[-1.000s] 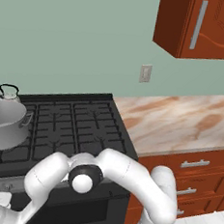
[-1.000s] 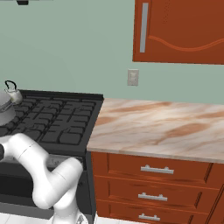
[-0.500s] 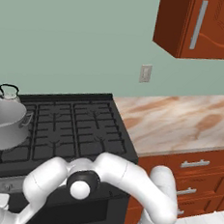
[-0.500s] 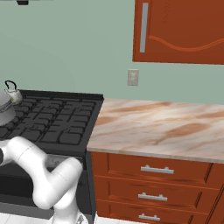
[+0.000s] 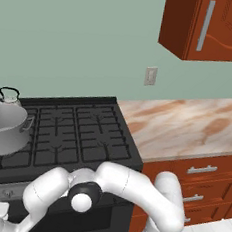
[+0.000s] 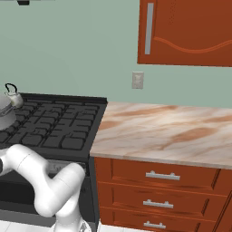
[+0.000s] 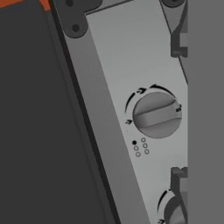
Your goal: Pick the kettle from the cabinet and place it on a stove burner. Then pick the pot from the counter and place it on another stove burner. Finally, turn both burners on.
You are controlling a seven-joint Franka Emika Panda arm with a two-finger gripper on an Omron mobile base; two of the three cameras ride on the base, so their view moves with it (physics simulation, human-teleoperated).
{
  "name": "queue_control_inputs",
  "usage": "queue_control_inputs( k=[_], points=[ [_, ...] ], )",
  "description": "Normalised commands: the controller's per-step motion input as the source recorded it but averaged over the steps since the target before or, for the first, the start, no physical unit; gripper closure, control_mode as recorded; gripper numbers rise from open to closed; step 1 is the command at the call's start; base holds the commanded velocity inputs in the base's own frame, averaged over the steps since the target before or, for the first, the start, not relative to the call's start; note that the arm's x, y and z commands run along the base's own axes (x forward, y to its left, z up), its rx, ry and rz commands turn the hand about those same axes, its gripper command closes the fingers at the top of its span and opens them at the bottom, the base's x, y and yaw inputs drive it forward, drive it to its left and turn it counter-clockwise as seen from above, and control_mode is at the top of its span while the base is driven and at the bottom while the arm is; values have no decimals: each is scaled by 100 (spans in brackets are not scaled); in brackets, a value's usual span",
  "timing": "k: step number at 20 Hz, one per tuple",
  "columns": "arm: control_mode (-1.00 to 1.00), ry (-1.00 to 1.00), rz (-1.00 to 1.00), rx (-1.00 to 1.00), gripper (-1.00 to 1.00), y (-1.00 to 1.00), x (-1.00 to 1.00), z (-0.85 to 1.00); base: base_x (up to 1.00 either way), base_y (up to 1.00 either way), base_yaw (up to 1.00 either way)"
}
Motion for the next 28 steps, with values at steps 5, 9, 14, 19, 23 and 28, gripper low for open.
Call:
queue_control_inputs(
  k=[5,9,14,19,23,28],
  points=[
    [-100,0,0,-1,-100,0,13,-13,0,0,0],
    [-100,0,0,-1,-100,3,16,-12,0,0,0],
    [-100,-1,0,0,-100,8,9,-3,0,0,0],
    [-100,-1,0,0,-100,0,6,0,0,0,0],
    [-100,0,0,0,-100,3,11,0,0,0,0],
    [-100,0,0,0,100,12,16,0,0,0,0]
  ],
)
